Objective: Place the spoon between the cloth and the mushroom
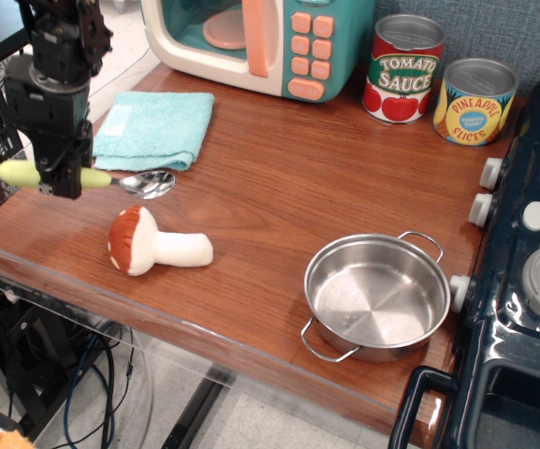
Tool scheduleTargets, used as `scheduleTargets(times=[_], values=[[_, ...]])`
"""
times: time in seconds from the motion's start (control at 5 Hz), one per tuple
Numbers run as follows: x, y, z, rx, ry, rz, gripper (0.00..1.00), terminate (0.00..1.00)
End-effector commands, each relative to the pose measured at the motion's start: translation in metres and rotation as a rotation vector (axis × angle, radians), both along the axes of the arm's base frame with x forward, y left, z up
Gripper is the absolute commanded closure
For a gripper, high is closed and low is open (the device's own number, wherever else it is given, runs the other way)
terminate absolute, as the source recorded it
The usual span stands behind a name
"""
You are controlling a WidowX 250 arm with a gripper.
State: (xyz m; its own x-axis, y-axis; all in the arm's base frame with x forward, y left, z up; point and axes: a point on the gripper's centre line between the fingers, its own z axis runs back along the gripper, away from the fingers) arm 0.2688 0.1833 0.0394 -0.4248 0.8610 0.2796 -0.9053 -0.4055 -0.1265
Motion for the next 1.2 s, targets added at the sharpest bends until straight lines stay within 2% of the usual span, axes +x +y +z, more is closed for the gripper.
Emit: scheduleTargets(times=[0.0, 0.2, 0.4, 0.8, 1.0], values=[[0.010, -0.019, -0.011, -0.035, -0.034, 0.093, 1.00, 0.00], [0.014, -0.025, -0.020, -0.058, -0.027, 0.118, 1.00, 0.00], [0.011, -0.024, -0.020, -0.079, -0.038, 0.168, 0.00, 0.00], [0.011, -0.030, -0.005, -0.090, -0.077, 0.150, 0.00, 0.00], [0.009, -0.029, 0.011, -0.100, -0.109, 0.148, 0.00, 0.00]])
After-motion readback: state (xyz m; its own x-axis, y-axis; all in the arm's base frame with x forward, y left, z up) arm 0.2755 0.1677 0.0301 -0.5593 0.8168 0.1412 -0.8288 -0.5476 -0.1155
